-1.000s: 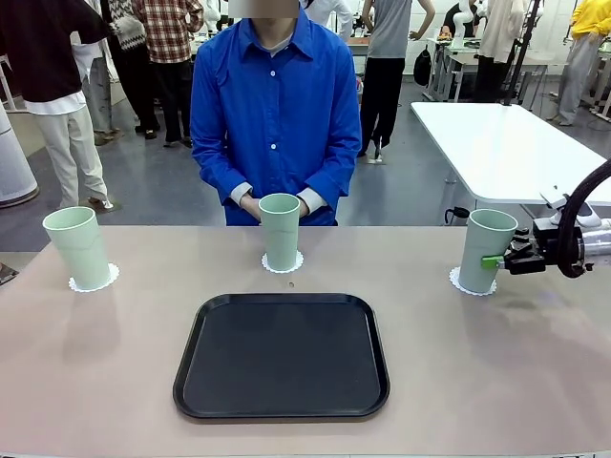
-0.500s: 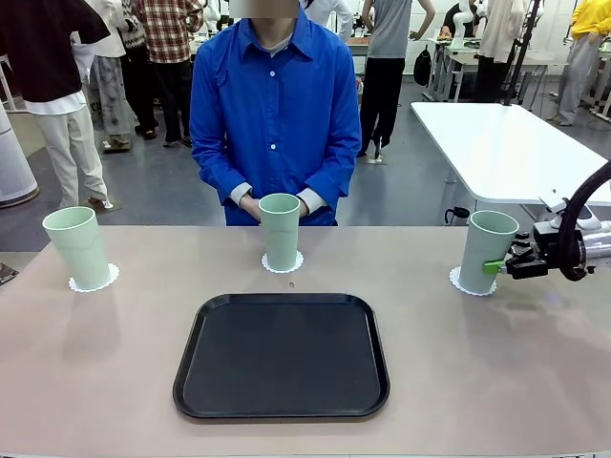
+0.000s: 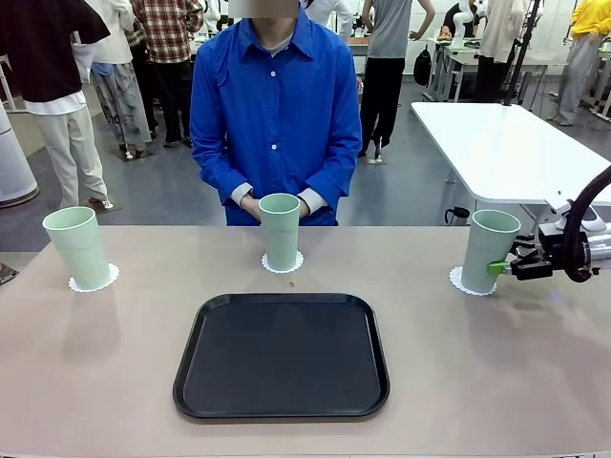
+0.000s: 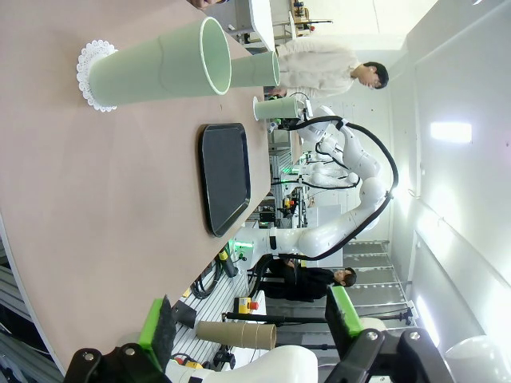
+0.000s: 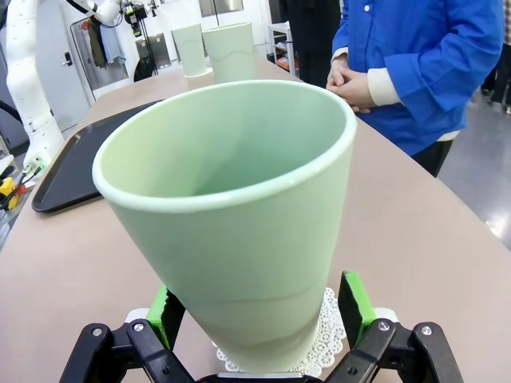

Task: Place coasters on the table and set cups on them.
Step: Take one Reusable plastic cup from the Flat Tray and place it on a coaster set by the human.

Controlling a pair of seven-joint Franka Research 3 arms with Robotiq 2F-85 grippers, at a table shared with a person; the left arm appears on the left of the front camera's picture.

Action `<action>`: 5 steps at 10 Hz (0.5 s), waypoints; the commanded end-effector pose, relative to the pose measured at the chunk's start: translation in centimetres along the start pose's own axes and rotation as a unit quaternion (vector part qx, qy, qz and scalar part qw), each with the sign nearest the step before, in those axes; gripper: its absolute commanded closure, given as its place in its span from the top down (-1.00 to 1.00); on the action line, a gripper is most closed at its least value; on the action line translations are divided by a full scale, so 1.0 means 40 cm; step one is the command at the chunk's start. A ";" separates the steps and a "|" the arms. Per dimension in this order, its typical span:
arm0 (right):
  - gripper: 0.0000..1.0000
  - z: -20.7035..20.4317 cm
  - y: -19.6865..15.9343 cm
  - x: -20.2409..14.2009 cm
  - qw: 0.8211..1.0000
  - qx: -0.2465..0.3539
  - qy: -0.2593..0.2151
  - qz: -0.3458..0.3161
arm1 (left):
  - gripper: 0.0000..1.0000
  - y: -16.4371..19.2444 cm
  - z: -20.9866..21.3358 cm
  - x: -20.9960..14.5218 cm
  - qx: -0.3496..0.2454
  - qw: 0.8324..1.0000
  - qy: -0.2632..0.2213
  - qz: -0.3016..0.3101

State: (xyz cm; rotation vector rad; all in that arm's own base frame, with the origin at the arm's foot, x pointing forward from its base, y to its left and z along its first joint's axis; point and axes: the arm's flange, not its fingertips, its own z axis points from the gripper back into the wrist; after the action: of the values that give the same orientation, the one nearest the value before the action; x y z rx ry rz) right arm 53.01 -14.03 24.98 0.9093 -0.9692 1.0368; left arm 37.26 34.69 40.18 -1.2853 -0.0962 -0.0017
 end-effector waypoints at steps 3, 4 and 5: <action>1.00 0.016 -0.021 -0.016 1.000 0.003 0.022 -0.003 | 1.00 -0.004 -0.002 -0.004 0.005 1.000 -0.004 0.002; 1.00 0.013 -0.024 -0.023 1.000 0.004 0.026 -0.007 | 1.00 -0.004 -0.002 -0.004 0.005 1.000 -0.004 0.002; 1.00 0.014 -0.027 -0.026 1.000 0.003 0.027 -0.009 | 1.00 -0.004 -0.002 -0.004 0.005 1.000 -0.004 0.002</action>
State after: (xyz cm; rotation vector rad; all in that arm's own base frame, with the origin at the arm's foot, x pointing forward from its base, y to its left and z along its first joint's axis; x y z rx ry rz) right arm 52.96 -14.62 24.33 0.9008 -0.9608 1.0245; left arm 37.26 34.69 40.17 -1.2853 -0.0962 -0.0017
